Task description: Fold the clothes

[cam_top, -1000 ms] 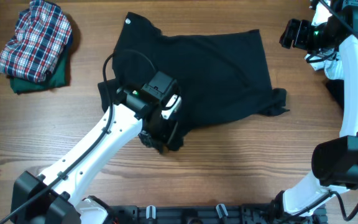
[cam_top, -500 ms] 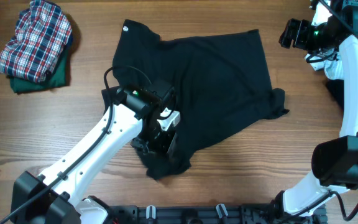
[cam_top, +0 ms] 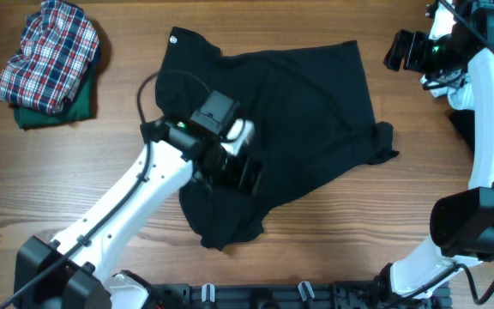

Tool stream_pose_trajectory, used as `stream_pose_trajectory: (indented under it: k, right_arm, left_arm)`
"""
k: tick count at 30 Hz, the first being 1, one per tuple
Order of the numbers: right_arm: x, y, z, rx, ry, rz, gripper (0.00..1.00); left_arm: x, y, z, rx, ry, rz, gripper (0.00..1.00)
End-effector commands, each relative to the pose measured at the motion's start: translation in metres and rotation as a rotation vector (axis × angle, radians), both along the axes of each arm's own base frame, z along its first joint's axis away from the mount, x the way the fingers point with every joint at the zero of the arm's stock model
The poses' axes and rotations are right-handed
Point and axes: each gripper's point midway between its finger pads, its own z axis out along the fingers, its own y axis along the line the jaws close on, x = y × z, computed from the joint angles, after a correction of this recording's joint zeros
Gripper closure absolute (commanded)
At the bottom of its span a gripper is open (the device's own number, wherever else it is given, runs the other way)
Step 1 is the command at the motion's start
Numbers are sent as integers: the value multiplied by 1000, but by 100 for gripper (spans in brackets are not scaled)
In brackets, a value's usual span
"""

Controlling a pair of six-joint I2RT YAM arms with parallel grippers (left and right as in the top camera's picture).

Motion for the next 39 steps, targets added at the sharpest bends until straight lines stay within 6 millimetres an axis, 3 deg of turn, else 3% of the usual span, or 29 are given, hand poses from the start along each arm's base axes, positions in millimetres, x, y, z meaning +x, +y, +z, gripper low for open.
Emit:
stream_pose_trajectory:
  k: [1,8,13,16,21,27,30,36,37,39]
  right_arm:
    - [-12,4,-3,34,39,-47,0]
    - [-42,3,-67,105,226,-252,0]
    - [-60,-5,-119,153,310,-459,1]
    - [-65,-4,-136,160,322,-494,9]
    - [-73,-3,-155,157,339,-494,34]
    - [-90,-1,-176,145,382,-496,43]
    - [-94,0,-185,144,386,-497,53]
    - [-93,-3,-190,133,371,-497,91]
    - [-93,-4,-190,125,370,-499,96]
    - [-94,-7,-191,108,370,-496,95]
  left_arm:
    - [50,34,10,8,-111,203,0]
    - [113,78,25,-58,-254,396,0]
    - [131,93,33,-65,-319,444,0]
    - [134,99,32,-31,-337,461,0]
    - [136,101,26,-14,-329,467,0]
    - [137,101,8,7,-286,464,0]
    - [138,101,-1,16,-264,463,0]
    - [138,101,-6,23,-252,462,0]
    - [138,101,-6,22,-253,462,0]
    - [139,101,-6,21,-255,462,0]
